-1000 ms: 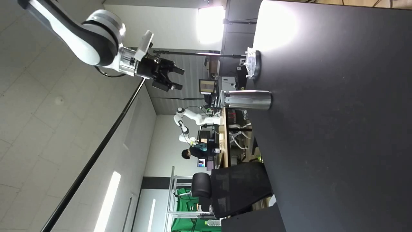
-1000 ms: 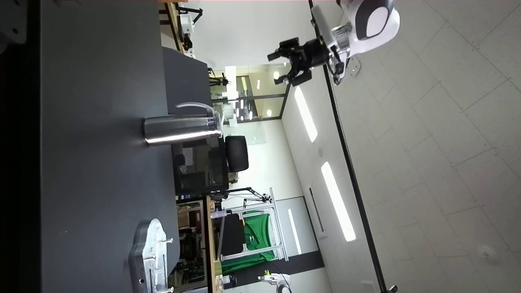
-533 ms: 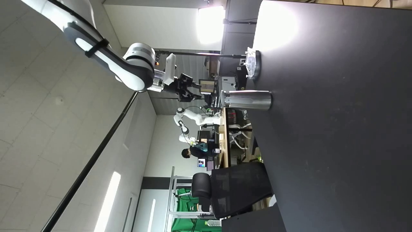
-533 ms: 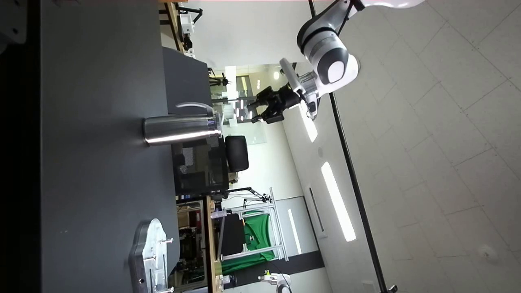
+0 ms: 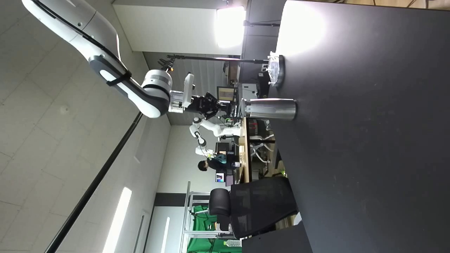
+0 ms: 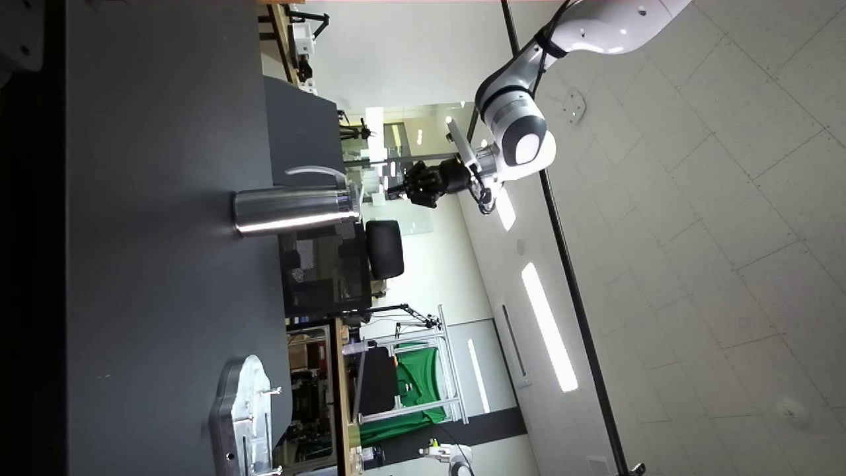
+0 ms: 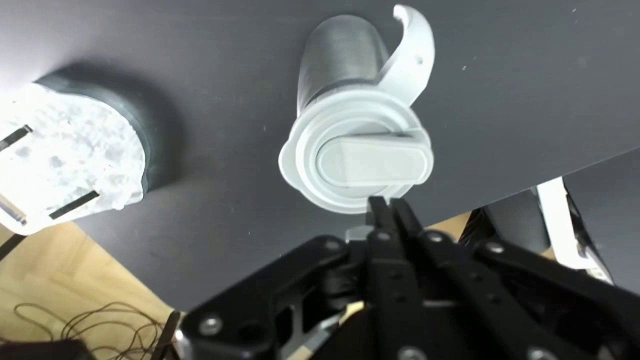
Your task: Press the top of the bottle to close
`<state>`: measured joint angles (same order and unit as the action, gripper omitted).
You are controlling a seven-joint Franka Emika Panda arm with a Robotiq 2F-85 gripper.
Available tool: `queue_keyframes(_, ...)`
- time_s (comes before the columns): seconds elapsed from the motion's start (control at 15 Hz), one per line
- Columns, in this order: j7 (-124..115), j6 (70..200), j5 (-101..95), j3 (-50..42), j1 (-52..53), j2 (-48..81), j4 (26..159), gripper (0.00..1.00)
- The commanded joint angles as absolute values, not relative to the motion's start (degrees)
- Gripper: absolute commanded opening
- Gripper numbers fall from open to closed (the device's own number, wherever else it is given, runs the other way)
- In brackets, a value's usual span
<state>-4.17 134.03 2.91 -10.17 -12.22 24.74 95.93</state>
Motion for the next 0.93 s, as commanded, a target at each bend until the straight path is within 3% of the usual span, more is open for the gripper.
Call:
queue_keyframes(0.0, -3.69, 131.27, 3.62, -9.73, -12.60, 25.23, 94.20, 0.01)
queue_keyframes(0.87, -3.53, 129.72, 7.51, -8.68, -13.90, 27.81, 91.57, 0.00)
